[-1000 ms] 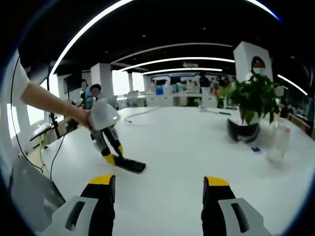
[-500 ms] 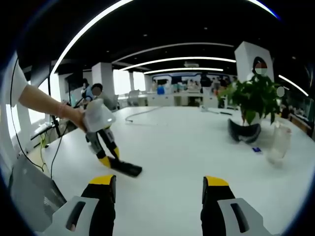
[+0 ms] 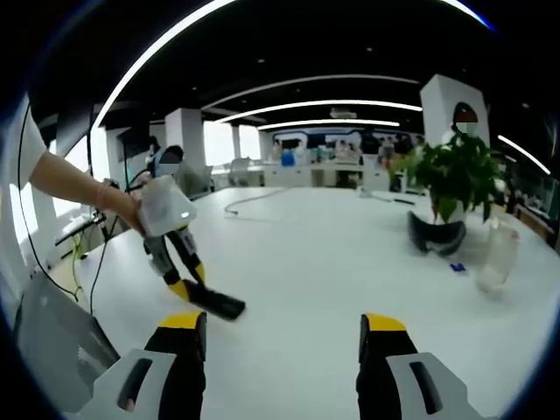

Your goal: Press the specified remote control buttons in sequence, fully releasing each button before pressing the next.

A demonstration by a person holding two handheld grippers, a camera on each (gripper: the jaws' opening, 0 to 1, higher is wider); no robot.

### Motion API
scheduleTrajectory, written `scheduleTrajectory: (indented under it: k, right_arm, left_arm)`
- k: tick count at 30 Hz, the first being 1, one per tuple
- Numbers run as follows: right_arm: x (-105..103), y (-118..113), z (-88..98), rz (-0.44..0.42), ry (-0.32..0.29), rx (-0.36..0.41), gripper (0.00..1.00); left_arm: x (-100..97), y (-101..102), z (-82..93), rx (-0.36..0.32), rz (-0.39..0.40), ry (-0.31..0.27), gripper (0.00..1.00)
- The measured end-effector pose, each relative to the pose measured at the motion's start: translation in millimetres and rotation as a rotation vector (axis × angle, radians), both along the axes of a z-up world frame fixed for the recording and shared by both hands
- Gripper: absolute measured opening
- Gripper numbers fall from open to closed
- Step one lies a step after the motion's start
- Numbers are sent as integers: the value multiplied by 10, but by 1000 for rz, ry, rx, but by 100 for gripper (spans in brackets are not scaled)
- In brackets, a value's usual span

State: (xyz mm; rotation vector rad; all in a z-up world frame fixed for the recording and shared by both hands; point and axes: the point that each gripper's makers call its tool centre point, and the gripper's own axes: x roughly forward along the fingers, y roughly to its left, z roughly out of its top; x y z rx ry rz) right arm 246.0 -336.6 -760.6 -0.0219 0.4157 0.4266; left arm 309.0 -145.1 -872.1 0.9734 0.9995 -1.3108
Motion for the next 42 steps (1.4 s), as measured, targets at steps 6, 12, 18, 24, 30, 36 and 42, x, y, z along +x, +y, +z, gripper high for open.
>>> scheduleTrajectory:
  k: [6, 12, 18, 24, 30, 36, 42]
  right_arm:
    - [-5, 7, -8, 4, 3, -4, 69]
    - [-7, 11, -17, 9, 7, -7, 69]
    - [-6, 14, -25, 15, 11, -14, 69]
    - [-3, -2, -30, 12, 14, -16, 68]
    - [-1, 0, -39, 14, 19, -20, 67]
    - [-5, -1, -45, 16, 21, -21, 67]
    - [-12, -2, -54, 18, 25, -25, 65]
  left_arm:
    - [-85, 19, -6, 2, -4, 1, 23]
    - [-164, 34, -4, -1, -2, 3, 23]
    - [-233, 37, -1, -6, 0, 1, 23]
    - [-301, 44, 0, -15, -2, 1, 23]
    - [-358, 48, -1, -20, -7, 2, 23]
    - [-404, 47, 5, -24, -6, 4, 23]
    - [-440, 48, 7, -20, -7, 7, 23]
